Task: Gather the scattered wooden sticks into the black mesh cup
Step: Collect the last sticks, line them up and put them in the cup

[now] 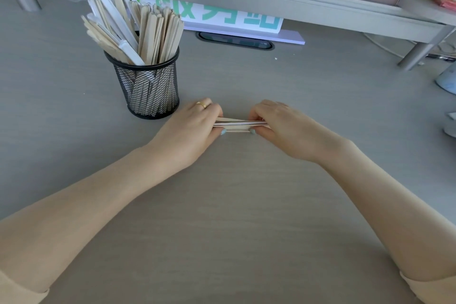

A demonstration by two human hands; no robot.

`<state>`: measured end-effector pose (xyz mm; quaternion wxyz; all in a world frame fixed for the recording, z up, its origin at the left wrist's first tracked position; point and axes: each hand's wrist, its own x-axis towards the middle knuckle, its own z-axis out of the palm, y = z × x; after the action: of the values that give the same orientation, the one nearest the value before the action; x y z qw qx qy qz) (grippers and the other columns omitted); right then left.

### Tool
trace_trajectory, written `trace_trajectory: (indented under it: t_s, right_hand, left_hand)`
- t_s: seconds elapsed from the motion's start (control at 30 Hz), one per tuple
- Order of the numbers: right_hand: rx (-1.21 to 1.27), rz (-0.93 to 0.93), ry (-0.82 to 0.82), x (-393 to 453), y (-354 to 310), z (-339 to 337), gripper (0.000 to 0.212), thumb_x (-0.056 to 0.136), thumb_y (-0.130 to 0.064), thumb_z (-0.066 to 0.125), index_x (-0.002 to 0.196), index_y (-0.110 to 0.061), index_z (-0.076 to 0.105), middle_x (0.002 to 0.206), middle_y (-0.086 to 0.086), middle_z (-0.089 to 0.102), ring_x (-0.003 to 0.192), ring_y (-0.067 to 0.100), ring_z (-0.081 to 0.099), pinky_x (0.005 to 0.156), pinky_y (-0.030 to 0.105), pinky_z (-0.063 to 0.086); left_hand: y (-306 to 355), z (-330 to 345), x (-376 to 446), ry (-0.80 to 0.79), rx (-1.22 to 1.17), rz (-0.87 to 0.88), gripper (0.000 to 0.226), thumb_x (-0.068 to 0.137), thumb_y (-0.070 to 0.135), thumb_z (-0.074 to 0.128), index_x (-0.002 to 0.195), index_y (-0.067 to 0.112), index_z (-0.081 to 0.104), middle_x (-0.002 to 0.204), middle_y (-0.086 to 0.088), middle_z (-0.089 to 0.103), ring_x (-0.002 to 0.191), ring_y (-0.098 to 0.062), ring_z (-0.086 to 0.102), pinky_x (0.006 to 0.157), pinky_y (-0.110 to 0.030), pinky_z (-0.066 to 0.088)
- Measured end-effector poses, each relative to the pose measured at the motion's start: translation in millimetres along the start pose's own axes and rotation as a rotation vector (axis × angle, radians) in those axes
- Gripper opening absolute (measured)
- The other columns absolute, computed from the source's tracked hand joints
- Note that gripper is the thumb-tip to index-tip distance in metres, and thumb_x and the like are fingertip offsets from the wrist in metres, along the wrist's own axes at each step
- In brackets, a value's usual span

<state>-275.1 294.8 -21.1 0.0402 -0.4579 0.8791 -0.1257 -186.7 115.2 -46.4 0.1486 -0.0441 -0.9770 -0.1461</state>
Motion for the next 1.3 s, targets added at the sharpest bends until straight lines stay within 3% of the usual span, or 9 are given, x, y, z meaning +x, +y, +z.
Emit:
trace_trajectory:
  t_s: [0.1,0.3,0.7,0.8,0.93,1.07,1.17,1.23,1.3]
  right_hand:
    - [-0.097,-0.024,0.008,-1,-1,1,0.013,0.094,-0.020,0.041,0.099,-0.013,0.050,0.101,0.003,0.050,0.092,0.020,0.045,0.075,0.030,0.032]
    - [-0.116,-0.069,0.031,0,1,3,0.013,0.094,-0.019,0.042,0.100,-0.011,0.051,0.101,0.006,0.050,0.093,0.023,0.047,0.075,0.028,0.032]
    - [0.069,-0.087,0.046,8,10,4,0.013,0.093,-0.008,0.041,0.094,-0.006,0.054,0.089,0.000,0.046,0.081,0.017,0.042,0.070,0.023,0.029]
    - [0.137,-0.068,0.025,8,9,4,0.007,0.092,-0.016,0.048,0.086,-0.020,0.048,0.081,-0.009,0.043,0.075,0.010,0.041,0.065,0.020,0.028]
    - [-0.006,-0.072,0.020,10,0,4,0.010,0.090,-0.026,0.052,0.089,-0.017,0.049,0.088,-0.004,0.046,0.085,0.017,0.045,0.070,0.025,0.031]
    - [-0.226,-0.065,0.007,20,-16,4,0.020,0.095,-0.022,0.040,0.101,-0.006,0.051,0.104,0.010,0.053,0.096,0.029,0.050,0.078,0.035,0.034]
    - [-0.302,-0.082,-0.015,22,-19,7,0.021,0.098,-0.022,0.033,0.104,-0.007,0.047,0.105,0.010,0.049,0.095,0.028,0.048,0.076,0.034,0.032]
    - [-0.269,-0.100,-0.007,19,-17,7,0.016,0.098,-0.019,0.032,0.099,-0.009,0.045,0.096,0.007,0.046,0.088,0.028,0.046,0.071,0.032,0.029]
    - [-0.124,-0.047,-0.015,16,-14,2,0.009,0.097,-0.018,0.033,0.092,-0.014,0.039,0.085,-0.001,0.044,0.080,0.025,0.044,0.067,0.031,0.027]
  left_hand:
    - [-1,-6,2,-0.032,0.128,0.136,0.023,0.089,0.023,0.054,0.096,0.001,0.054,0.097,-0.015,0.056,0.093,-0.034,0.055,0.073,-0.046,0.047]
    - [-13,-17,4,-0.168,0.132,0.125,0.033,0.092,0.040,0.044,0.103,0.009,0.044,0.100,-0.002,0.049,0.095,-0.024,0.053,0.077,-0.037,0.043]
    - [-13,-5,11,-0.092,0.324,0.194,0.026,0.096,0.031,0.038,0.106,0.009,0.044,0.104,-0.008,0.048,0.085,-0.032,0.058,0.056,-0.035,0.029]
    - [-18,-1,14,-0.044,0.300,0.225,0.019,0.095,0.024,0.044,0.098,0.006,0.047,0.096,-0.011,0.053,0.077,-0.035,0.060,0.051,-0.035,0.027]
    - [-22,0,12,0.012,0.310,0.321,0.017,0.084,0.015,0.061,0.078,0.005,0.048,0.071,-0.011,0.055,0.048,-0.031,0.057,0.041,-0.024,0.015]
    - [-22,2,10,0.060,0.249,0.296,0.017,0.084,0.016,0.061,0.079,0.004,0.050,0.070,-0.011,0.056,0.050,-0.032,0.057,0.040,-0.025,0.015]
    - [-21,-1,7,0.117,0.197,0.227,0.023,0.089,0.029,0.048,0.087,0.006,0.050,0.077,-0.009,0.057,0.059,-0.031,0.058,0.043,-0.030,0.028]
    - [-20,-3,3,0.204,0.231,0.200,0.035,0.085,0.041,0.039,0.093,0.009,0.051,0.087,-0.006,0.059,0.071,-0.027,0.059,0.059,-0.034,0.042]
    - [-16,-9,-2,0.345,0.234,0.210,0.040,0.084,0.044,0.043,0.103,0.010,0.051,0.103,-0.006,0.060,0.089,-0.026,0.054,0.078,-0.033,0.039]
